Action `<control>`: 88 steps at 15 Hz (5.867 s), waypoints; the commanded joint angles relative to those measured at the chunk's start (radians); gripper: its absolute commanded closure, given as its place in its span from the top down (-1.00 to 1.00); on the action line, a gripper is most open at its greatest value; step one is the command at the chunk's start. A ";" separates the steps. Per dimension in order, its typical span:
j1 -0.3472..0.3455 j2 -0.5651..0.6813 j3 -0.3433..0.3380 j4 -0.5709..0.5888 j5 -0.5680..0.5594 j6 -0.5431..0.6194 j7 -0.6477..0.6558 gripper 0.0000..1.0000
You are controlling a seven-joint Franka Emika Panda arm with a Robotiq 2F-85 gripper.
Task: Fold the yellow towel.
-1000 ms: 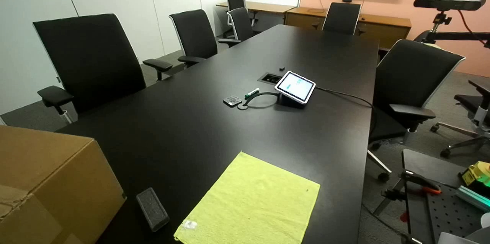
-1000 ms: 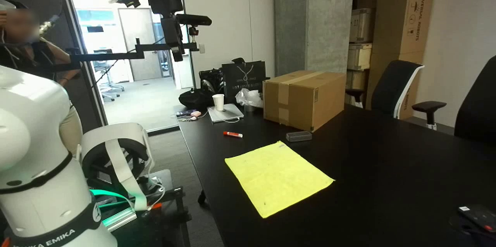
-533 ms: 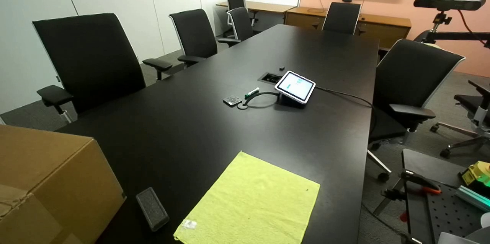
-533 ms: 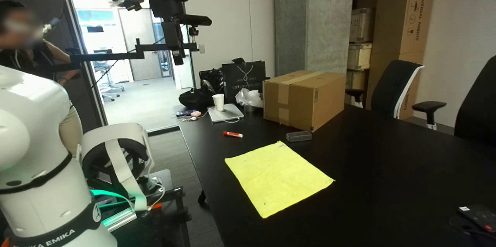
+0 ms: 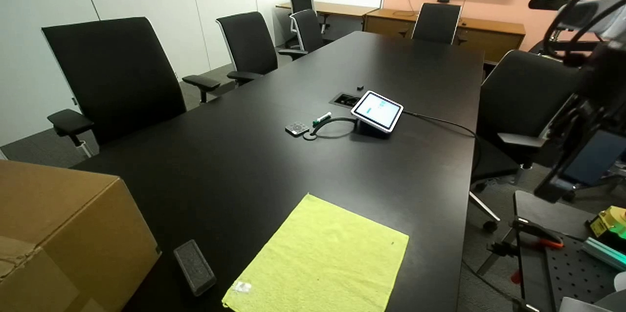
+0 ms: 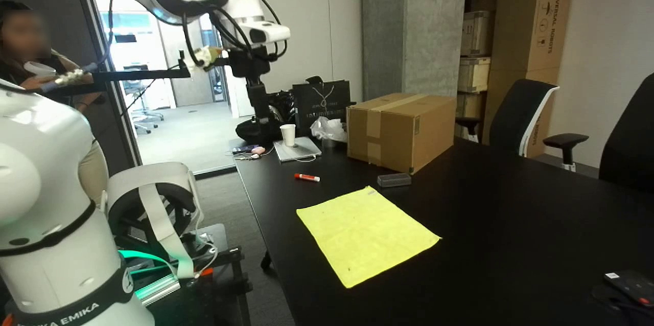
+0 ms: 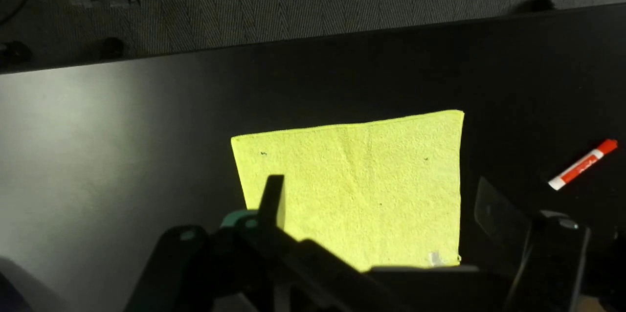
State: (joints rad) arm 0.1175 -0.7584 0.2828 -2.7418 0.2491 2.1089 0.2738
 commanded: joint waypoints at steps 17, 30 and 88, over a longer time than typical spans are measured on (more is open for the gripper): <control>0.171 0.712 -0.107 -0.008 0.352 0.698 -0.239 1.00; 0.309 1.102 -0.310 0.041 -0.019 1.012 0.189 1.00; -0.049 1.400 -0.246 0.415 0.036 0.774 0.124 0.83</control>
State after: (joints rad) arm 0.0740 0.6285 0.0362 -2.3466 0.2677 2.9023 0.4203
